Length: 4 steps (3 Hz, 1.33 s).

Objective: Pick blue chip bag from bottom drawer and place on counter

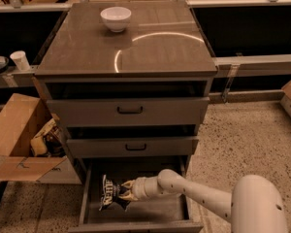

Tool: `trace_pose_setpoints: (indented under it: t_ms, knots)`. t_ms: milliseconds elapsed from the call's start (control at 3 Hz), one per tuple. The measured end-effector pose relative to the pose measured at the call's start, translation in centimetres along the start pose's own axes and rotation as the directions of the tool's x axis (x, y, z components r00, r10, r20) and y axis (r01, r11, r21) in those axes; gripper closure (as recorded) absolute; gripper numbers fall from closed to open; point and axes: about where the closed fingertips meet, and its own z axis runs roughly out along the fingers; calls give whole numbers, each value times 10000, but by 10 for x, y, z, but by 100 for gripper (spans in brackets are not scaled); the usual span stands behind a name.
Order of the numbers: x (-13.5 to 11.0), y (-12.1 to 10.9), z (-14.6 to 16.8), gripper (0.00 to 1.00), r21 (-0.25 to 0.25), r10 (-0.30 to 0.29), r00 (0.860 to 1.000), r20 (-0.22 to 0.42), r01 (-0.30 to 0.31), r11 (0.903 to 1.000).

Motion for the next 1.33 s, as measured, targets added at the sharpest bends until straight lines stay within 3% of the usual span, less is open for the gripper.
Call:
trace_pose_setpoints:
  t_ms: [333,667,1000,1333]
  knots:
    - [-52,-19,-47,100,1059,-1439,9890,-353,1469,9835]
    - [-129,-1,-100,100,1625,-3085,9510,-227,3079,9374]
    - [-205,45,-131,100,1430,-4411,8973,157,4346,8892]
    - [-204,44,-130,100,1436,-4387,8985,154,4322,8903]
